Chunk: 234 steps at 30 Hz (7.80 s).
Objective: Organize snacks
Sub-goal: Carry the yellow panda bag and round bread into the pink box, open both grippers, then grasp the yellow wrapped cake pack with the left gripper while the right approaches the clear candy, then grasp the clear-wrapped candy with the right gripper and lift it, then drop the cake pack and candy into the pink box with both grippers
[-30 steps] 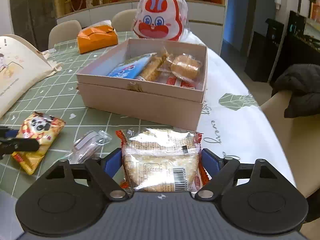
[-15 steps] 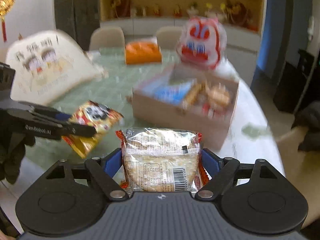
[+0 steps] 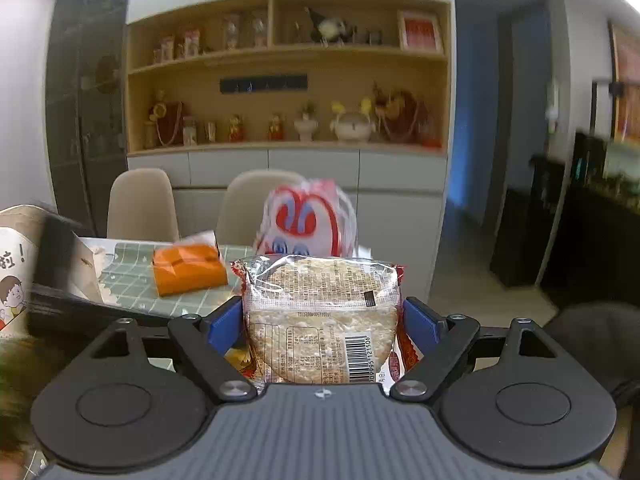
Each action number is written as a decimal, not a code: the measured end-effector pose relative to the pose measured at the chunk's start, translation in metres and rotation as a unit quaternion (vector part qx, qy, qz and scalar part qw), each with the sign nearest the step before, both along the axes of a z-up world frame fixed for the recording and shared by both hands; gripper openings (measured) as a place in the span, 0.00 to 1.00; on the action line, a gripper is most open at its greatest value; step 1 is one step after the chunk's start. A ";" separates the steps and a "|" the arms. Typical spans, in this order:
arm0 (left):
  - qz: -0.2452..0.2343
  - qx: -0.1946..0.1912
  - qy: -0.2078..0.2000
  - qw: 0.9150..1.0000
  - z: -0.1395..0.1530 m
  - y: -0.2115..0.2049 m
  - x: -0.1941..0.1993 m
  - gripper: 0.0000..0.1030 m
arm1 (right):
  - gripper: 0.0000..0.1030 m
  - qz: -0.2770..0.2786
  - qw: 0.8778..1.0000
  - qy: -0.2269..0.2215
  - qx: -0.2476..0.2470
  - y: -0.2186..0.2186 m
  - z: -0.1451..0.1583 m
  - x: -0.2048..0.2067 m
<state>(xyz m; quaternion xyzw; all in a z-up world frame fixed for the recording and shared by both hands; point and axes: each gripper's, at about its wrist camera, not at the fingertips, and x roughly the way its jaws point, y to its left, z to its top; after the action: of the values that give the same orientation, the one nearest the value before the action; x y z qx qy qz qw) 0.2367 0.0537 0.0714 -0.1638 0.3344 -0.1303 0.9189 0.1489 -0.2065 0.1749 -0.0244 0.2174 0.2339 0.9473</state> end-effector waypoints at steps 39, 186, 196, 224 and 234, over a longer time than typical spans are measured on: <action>0.060 0.059 0.048 0.995 -0.058 0.088 -0.139 0.42 | 0.91 0.088 0.985 0.041 -0.142 0.051 -0.162 -0.121; 0.060 0.109 0.012 0.992 -0.043 0.002 -0.299 0.39 | 0.36 0.072 0.985 0.122 -0.096 0.070 -0.162 -0.135; 0.003 0.109 -0.072 0.991 0.024 -0.055 -0.278 0.39 | 0.35 0.074 0.996 0.052 -0.016 -0.013 -0.081 -0.168; 0.073 0.068 -0.041 0.994 -0.020 0.013 -0.196 0.42 | 0.60 -0.046 0.991 0.110 0.060 0.026 -0.074 0.008; 0.067 0.108 -0.014 0.992 -0.067 -0.009 -0.256 0.42 | 0.83 -0.077 0.989 0.121 -0.036 0.040 -0.159 -0.112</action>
<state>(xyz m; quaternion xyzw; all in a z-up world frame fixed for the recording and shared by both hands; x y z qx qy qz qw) -0.0188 0.0444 0.0041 -0.0835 0.3222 -0.0337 0.9424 0.0370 -0.1667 0.0163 -0.0136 0.3402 0.1537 0.9276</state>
